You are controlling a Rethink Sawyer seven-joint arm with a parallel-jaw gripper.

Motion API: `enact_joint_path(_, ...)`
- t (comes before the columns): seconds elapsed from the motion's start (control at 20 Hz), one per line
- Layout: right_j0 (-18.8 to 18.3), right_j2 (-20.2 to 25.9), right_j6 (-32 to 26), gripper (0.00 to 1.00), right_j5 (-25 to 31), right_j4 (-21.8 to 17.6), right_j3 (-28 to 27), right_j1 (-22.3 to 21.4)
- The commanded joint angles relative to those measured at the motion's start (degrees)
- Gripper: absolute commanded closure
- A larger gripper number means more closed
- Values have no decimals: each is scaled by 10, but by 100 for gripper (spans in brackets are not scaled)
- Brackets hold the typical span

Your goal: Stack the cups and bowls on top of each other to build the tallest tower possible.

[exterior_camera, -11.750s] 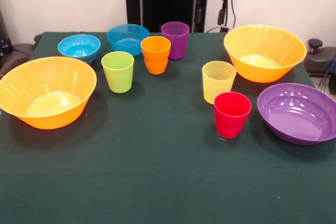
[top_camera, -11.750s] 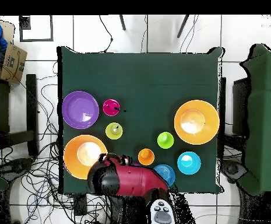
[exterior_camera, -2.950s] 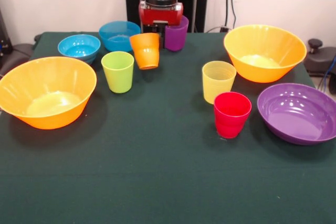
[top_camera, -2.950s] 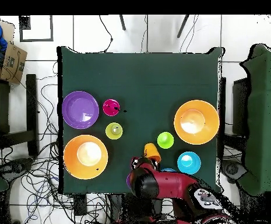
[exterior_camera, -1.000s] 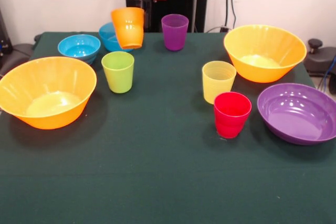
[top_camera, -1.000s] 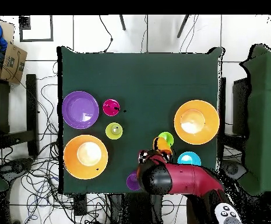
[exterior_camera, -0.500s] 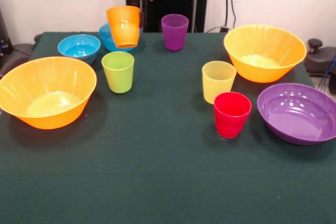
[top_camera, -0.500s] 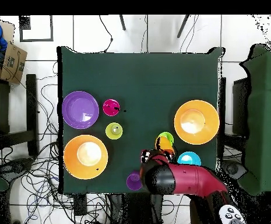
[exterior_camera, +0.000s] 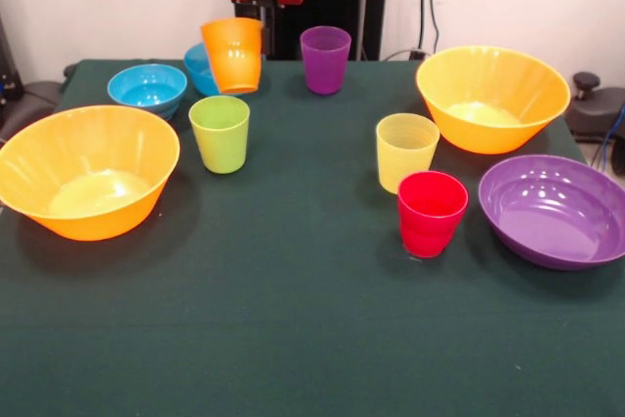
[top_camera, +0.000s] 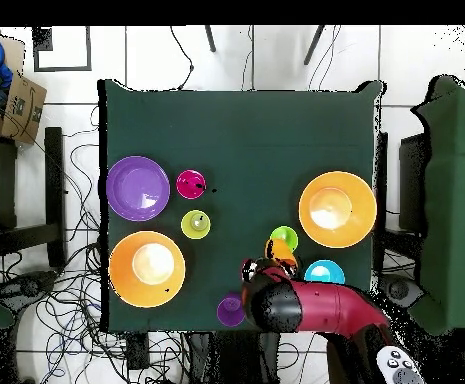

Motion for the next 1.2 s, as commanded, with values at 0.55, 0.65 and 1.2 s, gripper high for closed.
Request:
enact_joint_path(0.55,5,41,2,100,33,-22,-28,47)
enact_joint_path(0.65,2,43,-1,100,35,-22,-26,45)
enact_joint_path(1.2,-13,46,-10,100,54,-17,-40,61)
